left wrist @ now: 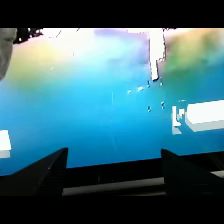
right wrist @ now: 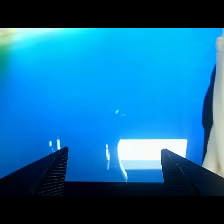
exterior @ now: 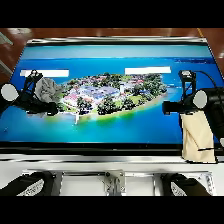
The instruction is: Fold the shirts.
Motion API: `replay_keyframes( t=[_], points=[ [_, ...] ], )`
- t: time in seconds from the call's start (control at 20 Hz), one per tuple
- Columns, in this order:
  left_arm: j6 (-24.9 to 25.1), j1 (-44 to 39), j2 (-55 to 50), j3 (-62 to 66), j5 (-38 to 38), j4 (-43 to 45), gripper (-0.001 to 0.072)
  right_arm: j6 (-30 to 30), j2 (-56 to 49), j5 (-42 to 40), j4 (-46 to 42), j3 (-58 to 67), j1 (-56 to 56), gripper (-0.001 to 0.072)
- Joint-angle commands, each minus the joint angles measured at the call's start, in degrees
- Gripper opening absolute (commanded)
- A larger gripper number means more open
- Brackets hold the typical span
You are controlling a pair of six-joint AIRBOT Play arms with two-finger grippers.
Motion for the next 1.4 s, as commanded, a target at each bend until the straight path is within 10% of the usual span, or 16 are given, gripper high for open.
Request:
replay_keyframes(
  t=[0.0, 0.5, 1.1, 1.15, 1.2, 1.35],
  points=[
    [0.00, -0.02, -1.09, -0.02, 5.92, -1.33, 0.0656, -0.02, -0.02, -2.25, 2.27, -0.04, 0.02, 0.0690],
    [-5.57, 6.01, -12.46, 11.74, 13.44, 12.31, 0.0714, 0.28, -0.02, -2.45, 3.39, -0.04, 0.04, 0.0691],
    [-6.36, 18.21, -43.63, 31.78, 5.79, 3.34, 0.0705, 1.11, -0.02, -2.40, 3.39, -0.04, 0.04, 0.0690],
    [-6.49, 18.21, -43.87, 31.78, 5.73, 3.23, 0.0487, 1.11, -0.02, -2.43, 3.39, -0.04, 0.04, 0.0690],
    [-6.38, 18.21, -43.69, 31.89, 5.05, 2.38, 0.0030, 1.11, -0.02, -2.43, 3.39, -0.04, 0.04, 0.0690],
    [-0.31, 17.55, -41.18, 35.54, 0.90, -4.70, 0.0039, 1.05, -0.02, -3.87, 3.13, -0.02, 0.02, 0.0691]
  ],
)
